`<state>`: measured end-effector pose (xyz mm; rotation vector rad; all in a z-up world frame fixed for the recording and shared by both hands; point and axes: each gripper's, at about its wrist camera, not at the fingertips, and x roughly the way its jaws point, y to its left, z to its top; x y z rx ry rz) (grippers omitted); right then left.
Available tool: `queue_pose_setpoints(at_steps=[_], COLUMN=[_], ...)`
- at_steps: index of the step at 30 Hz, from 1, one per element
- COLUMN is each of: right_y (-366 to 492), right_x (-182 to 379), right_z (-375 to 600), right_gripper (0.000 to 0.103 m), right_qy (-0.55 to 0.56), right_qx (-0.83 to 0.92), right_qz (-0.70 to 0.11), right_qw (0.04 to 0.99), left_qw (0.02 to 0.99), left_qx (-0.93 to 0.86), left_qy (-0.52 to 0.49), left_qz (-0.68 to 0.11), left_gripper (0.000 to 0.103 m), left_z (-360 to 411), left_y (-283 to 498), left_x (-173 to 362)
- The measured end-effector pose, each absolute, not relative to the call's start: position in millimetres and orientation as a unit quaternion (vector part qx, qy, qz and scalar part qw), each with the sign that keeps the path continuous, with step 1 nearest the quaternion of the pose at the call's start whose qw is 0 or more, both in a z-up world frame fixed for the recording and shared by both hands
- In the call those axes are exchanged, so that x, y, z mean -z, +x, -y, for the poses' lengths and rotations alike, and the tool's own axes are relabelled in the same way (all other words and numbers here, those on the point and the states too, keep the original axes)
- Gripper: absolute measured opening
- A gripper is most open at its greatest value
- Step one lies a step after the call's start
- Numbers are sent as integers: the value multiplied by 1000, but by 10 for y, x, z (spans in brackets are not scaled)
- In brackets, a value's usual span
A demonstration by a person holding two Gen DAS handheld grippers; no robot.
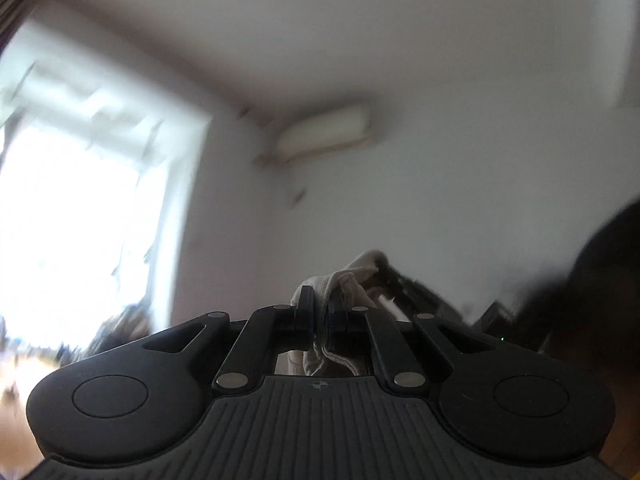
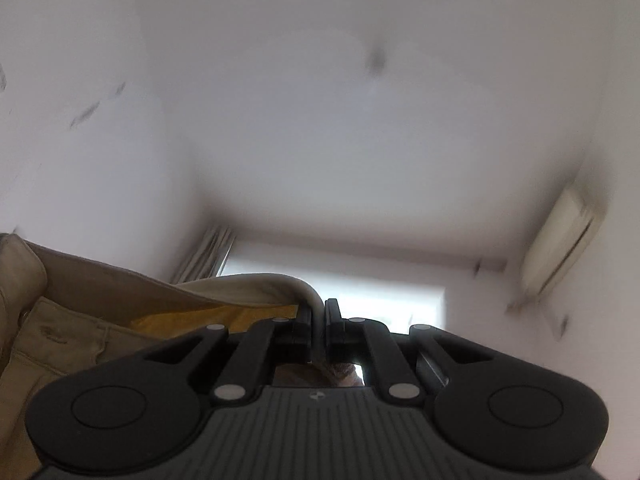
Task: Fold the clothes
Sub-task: 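Lift the khaki trousers off the pile with both grippers and shake them out, then lay the khaki trousers flat on the bed and open both grippers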
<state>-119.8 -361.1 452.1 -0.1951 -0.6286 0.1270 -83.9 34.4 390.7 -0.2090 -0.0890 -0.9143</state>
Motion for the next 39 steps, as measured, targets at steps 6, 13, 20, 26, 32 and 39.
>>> queue_pose_setpoints(at_steps=[6,13,20,26,32,39], right_y=[-689,124,579,907,1339,1782], right_x=[-3189,-1496,-997,-1109,-577,-97], right_z=[2950,1993,684,-555,-977,-1175], right_gripper=[7,7,7,7,9,29], right_qy=[-120,-77,-187,-216,-165,-77], right_qx=[-119,-214,-295,-365,-407,-434], right_qz=[160,-59,-138,-131,-211,-331], right_qw=[973,972,927,896,873,835], left_qw=[924,934,904,901,885,880], left_qx=[345,218,123,71,-6,-49], left_qy=[-133,-179,-309,-343,-344,-309], left_qz=[-95,-221,-268,-256,-315,-357], left_gripper=[4,4,4,4,5,35], left_z=[-841,-1645,-2652,-3359,-3672,-3765], left_y=[-604,-467,-179,-694,-1043,-1043], left_x=[-2333,-687,74,-234,65,278])
